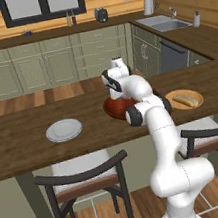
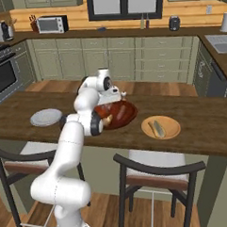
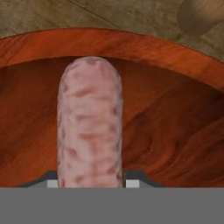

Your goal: Place one bun and one sausage from the bowl on each plate.

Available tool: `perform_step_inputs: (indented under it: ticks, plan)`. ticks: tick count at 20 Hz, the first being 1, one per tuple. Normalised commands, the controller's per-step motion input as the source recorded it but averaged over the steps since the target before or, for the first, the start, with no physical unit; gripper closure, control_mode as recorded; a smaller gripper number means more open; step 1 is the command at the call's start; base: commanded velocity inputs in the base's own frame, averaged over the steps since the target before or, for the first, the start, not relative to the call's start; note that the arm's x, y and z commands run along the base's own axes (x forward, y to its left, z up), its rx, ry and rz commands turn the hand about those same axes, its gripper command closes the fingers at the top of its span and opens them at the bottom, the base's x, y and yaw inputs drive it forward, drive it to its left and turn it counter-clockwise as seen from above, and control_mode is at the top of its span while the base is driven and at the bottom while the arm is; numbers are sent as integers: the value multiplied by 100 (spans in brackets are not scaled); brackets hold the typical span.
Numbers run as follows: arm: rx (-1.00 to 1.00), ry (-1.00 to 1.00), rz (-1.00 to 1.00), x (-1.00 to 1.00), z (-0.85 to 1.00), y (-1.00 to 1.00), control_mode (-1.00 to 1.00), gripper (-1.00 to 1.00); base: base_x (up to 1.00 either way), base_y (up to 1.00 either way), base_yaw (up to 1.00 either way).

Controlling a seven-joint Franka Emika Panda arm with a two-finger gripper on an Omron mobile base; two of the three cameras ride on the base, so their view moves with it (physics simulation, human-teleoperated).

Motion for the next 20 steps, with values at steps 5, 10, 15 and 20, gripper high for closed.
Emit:
perform_step_inputs:
  ticks: [5,10,15,20]
  plan:
    - [0,-18,-1,-91,88,-50,-100,100,0,0,0]
    - [4,-9,-10,-100,56,-99,-100,100,0,0,0]
    - [7,0,-15,-78,-11,-100,-100,100,0,0,0]
    - [5,0,-9,-2,-31,-100,-100,100,0,0,0]
